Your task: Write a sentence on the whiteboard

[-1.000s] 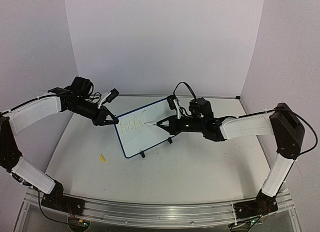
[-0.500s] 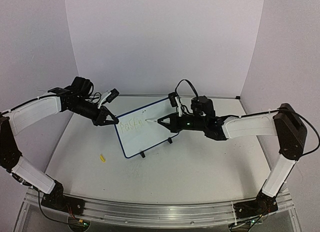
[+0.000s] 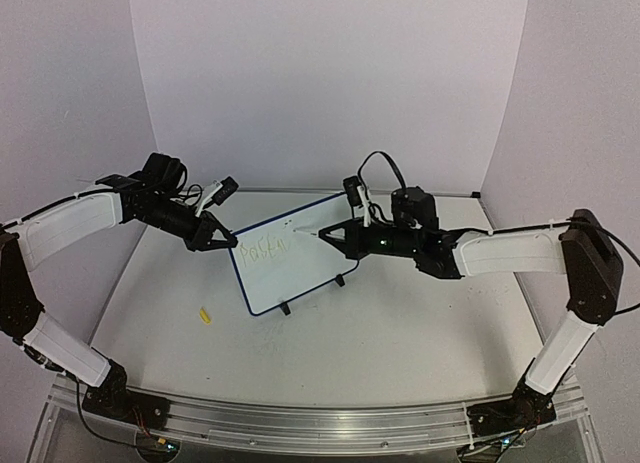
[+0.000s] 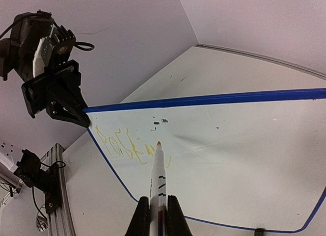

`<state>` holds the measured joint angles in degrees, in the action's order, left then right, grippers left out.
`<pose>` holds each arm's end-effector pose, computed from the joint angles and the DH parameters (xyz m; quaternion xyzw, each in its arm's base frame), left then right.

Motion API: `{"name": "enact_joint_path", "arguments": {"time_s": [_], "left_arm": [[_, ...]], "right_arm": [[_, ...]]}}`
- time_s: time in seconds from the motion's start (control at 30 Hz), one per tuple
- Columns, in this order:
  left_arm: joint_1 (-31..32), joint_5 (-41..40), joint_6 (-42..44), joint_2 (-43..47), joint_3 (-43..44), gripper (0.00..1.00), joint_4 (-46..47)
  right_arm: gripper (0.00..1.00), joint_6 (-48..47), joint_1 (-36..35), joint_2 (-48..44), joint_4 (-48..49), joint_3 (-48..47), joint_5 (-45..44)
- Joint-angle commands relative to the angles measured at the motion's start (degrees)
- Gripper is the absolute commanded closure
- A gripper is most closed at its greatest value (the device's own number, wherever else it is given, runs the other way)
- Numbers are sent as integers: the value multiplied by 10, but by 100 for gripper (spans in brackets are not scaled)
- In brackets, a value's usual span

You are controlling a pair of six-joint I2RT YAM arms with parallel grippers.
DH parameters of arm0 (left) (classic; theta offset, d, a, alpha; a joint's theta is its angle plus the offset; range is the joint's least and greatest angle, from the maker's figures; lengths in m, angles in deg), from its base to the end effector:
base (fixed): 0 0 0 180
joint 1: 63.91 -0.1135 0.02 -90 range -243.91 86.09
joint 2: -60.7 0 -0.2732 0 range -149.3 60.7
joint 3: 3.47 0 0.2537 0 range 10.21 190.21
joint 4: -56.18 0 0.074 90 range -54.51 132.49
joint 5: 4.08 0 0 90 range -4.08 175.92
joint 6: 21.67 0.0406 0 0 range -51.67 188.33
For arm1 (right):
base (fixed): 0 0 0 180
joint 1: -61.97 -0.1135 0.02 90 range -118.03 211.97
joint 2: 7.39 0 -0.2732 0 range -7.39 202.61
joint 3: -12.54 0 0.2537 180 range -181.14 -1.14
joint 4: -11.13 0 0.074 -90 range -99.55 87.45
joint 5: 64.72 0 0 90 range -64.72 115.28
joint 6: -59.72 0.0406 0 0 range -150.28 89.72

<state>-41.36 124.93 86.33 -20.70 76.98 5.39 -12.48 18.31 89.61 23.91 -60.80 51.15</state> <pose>0.2656 -0.1379 0.2965 0.4112 0.7975 -0.3275 0.2961 0.2730 0.2850 0.2620 -0.3071 0.7004 0.4655 0.4454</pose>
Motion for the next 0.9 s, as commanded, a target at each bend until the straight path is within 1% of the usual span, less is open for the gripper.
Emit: {"name": "enact_joint_path", "arguments": {"time_s": [0.0, 0.67, 0.87], "left_arm": [[5, 4, -1, -4, 20, 100, -18], [5, 4, -1, -5, 20, 100, -18], [5, 5, -1, -5, 20, 100, -18]], "right_arm": [[100, -8, 2, 22, 12, -17, 6], [100, -4, 2, 39, 14, -36, -15], [100, -1, 2, 47, 13, -28, -24]]}}
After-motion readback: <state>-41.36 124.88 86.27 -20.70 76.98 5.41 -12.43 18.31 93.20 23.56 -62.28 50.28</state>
